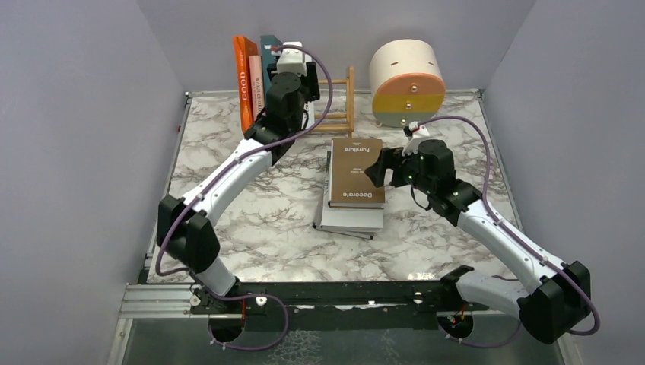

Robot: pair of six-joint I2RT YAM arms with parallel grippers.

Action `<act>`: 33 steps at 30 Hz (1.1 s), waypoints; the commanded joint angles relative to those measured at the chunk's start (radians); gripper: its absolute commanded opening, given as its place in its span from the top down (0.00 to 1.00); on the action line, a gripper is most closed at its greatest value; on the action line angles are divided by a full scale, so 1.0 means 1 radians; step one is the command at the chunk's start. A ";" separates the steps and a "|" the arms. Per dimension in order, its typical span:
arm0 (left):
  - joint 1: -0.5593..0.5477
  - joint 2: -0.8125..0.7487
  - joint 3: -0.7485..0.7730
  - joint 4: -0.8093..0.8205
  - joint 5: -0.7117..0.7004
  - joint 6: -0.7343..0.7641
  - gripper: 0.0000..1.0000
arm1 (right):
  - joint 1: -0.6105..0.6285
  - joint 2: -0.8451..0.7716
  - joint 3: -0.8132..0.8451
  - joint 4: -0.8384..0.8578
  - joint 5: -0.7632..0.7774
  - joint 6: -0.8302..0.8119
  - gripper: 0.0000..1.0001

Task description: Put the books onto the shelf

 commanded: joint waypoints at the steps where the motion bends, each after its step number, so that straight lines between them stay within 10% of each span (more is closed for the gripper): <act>1: -0.013 -0.109 -0.097 -0.074 0.107 -0.099 0.49 | 0.006 0.035 0.046 -0.032 0.048 0.022 0.13; 33: -0.060 -0.269 -0.776 0.205 0.726 -0.525 0.46 | 0.000 0.195 0.006 0.003 -0.069 0.057 0.26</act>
